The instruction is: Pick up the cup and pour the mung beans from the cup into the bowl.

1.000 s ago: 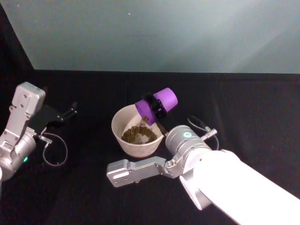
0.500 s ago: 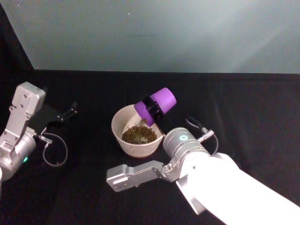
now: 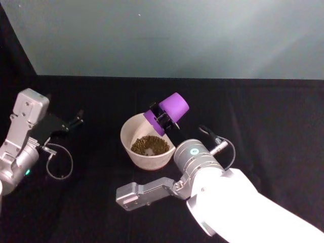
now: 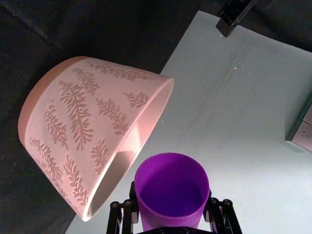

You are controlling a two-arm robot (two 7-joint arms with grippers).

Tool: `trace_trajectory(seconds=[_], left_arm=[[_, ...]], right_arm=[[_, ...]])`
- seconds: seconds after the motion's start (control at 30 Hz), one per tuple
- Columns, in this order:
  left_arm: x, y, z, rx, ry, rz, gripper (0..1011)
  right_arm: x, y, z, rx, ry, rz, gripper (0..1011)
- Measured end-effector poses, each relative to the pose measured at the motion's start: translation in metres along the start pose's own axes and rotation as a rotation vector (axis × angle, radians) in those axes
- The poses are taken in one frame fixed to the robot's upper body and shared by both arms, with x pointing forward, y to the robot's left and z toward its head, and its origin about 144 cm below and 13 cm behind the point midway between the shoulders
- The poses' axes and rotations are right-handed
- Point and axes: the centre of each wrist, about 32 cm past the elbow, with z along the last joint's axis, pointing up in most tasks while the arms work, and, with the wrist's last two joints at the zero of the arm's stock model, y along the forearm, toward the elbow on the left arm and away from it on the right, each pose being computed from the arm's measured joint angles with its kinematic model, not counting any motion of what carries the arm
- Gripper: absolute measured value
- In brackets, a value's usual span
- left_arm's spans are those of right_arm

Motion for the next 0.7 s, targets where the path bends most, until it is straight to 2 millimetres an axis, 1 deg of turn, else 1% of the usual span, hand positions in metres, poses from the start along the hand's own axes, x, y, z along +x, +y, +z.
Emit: trace_trajectory(seconds=[0.37, 0.7], left_arm=[[0.000, 0.000, 0.000, 0.000, 0.000, 0.000, 1000], [0.000, 0.000, 0.000, 0.000, 0.000, 0.000, 1000]], right_arm=[[-0.001, -0.002, 0.007, -0.021, -0.083, -0.014, 721], [-0.001, -0.004, 0.011, -0.027, -0.121, -0.018, 720]])
